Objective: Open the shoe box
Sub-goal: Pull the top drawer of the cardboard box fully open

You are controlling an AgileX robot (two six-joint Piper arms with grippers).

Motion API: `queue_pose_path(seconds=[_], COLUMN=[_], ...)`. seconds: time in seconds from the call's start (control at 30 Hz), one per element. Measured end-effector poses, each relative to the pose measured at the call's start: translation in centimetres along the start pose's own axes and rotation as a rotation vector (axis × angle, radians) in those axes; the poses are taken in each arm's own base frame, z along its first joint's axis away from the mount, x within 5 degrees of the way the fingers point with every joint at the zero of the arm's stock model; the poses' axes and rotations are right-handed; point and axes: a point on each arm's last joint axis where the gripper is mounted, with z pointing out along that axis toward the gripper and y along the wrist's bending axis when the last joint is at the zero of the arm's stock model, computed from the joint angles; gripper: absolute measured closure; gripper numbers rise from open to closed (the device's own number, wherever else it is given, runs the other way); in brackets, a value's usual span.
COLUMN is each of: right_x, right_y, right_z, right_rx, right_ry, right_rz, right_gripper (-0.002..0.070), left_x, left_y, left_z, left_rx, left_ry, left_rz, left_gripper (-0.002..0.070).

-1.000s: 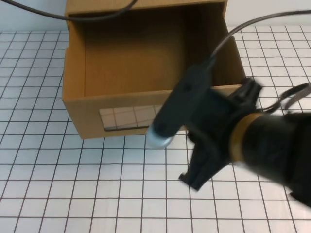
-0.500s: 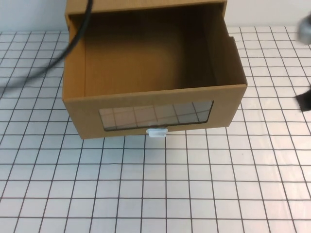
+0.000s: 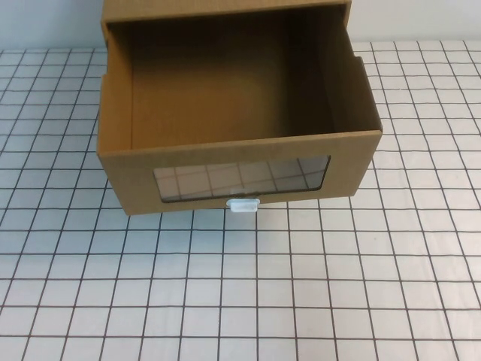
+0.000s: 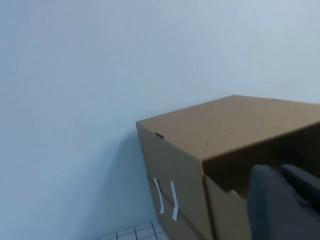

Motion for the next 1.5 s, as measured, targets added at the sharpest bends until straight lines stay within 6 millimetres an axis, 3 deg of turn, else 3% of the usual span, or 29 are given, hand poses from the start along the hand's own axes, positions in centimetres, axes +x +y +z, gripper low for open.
queue_pose_path(seconds=[0.13,0.3,0.53,0.7,1.07,1.5], right_x=[2.8,6.0,9.8,11.6,12.6,14.2], right_y=[-0.1,-0.4,-1.1,-1.6,-1.9,-1.7], right_z=[-1.1,-2.5,-1.6,0.1,1.1,1.8], right_rx=[-0.031,-0.067,-0.089,-0.073,-0.062,-0.054], right_ry=[-0.152,-0.380,-0.557,-0.551,-0.548,-0.362], right_rz=[0.028,0.064,0.125,0.141,0.151,0.115], right_gripper=[0.0689,0.0689,0.0689,0.0690,0.0689,0.0689], left_x=[3.5,7.2,12.4,16.1,16.6,16.6], left_y=[-0.9,-1.7,-2.8,-3.3,-3.6,-3.6], left_z=[-2.6,-3.8,-3.4,-3.5,-3.5,-3.5], left_rx=[-0.005,-0.004,0.010,-0.011,0.016,0.016], left_ry=[-0.014,-0.001,0.115,0.189,0.228,0.228], left_rz=[0.000,-0.007,-0.147,-0.189,-0.171,-0.171], left_gripper=[0.0677,0.0677,0.0677,0.0677,0.0677,0.0677])
